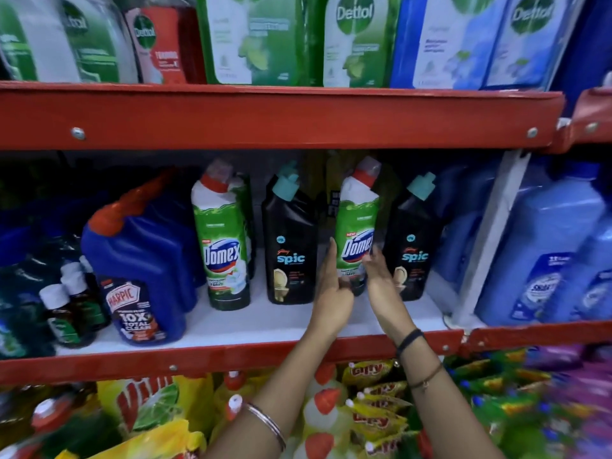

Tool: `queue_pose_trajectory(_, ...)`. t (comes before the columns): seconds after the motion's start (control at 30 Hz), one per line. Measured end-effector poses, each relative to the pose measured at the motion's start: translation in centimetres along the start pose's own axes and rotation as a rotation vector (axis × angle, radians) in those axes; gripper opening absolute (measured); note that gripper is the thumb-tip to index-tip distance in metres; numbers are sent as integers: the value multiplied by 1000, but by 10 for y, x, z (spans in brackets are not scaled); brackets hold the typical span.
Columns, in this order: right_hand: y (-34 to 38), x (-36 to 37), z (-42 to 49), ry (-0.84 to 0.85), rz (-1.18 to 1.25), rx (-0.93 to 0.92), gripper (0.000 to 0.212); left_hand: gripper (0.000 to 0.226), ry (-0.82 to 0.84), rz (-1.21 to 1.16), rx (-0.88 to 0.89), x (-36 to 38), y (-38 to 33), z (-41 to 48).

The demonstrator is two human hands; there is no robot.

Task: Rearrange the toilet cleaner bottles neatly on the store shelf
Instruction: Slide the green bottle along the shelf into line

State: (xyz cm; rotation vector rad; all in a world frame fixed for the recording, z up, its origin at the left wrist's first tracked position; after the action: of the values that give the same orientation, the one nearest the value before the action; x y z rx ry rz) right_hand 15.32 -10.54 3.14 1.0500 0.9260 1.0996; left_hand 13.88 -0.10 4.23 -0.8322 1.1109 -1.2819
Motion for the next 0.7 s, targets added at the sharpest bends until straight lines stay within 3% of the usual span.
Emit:
queue_pose_trajectory(0.2,16,-14,-2,-99,-206,-194,46,73,-48,46,15,-4,0,-1)
queue_pose_trajectory(0.4,29,-31,-21,-215,-136,-208,37,64,-49,62,69,-12,-10,-21)
queue_pose_trajectory(0.7,57,-19,-65,-252,-83,-234,35,50,-33,-93,69,-47,-21,-51)
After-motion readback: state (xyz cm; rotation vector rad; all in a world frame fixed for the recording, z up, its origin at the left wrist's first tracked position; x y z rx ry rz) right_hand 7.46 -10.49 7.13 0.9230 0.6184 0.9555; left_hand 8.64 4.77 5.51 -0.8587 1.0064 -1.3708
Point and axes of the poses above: each hand's wrist, its own z-axis towards the middle knuckle, its own x-axis out of the palm, y = z × x, the point moved 10 cm from there along z, towards the middle knuckle, and after that the axes turned 1 degree about -z, right-handed, at the moved point
